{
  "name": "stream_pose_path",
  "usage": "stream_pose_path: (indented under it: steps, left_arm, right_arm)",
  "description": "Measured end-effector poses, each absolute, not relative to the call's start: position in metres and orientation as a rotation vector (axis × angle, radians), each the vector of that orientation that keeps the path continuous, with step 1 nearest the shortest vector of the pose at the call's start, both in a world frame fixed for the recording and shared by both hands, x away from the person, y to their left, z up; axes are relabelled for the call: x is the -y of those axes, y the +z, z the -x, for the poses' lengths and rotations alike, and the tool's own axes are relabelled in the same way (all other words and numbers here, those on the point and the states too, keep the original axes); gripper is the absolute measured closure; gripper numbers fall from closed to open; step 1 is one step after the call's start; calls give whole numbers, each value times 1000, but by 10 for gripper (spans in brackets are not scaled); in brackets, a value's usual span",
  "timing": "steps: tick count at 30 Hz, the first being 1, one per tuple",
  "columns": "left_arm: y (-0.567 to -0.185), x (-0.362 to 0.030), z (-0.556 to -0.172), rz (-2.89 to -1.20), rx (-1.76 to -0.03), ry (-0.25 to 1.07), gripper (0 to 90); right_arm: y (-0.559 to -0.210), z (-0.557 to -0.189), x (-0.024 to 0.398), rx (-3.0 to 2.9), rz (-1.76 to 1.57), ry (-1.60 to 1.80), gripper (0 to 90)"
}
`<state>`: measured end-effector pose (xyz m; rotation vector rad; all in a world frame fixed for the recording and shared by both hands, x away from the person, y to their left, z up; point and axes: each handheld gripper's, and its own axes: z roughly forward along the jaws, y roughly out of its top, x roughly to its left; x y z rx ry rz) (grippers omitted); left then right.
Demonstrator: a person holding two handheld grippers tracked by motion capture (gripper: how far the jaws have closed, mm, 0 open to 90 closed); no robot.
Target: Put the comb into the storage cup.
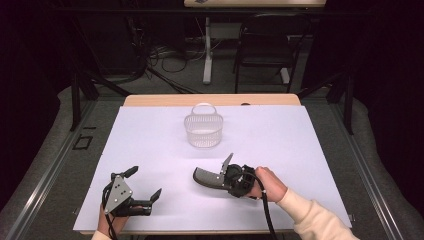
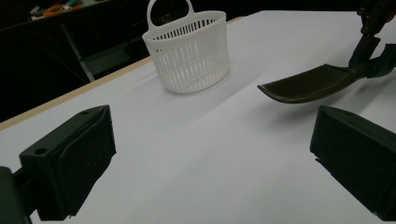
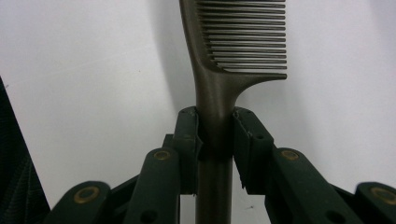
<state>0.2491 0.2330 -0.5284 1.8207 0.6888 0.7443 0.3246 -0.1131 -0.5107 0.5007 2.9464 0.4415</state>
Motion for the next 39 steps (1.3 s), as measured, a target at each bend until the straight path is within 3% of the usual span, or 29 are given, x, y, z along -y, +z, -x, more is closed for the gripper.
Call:
stream_pose_path:
  steps: [39]
  left_arm:
    - [-530, -233, -251, -1831, -699, 746, 2]
  right_arm:
    - [-492, -327, 154, -2800, -666, 765, 724]
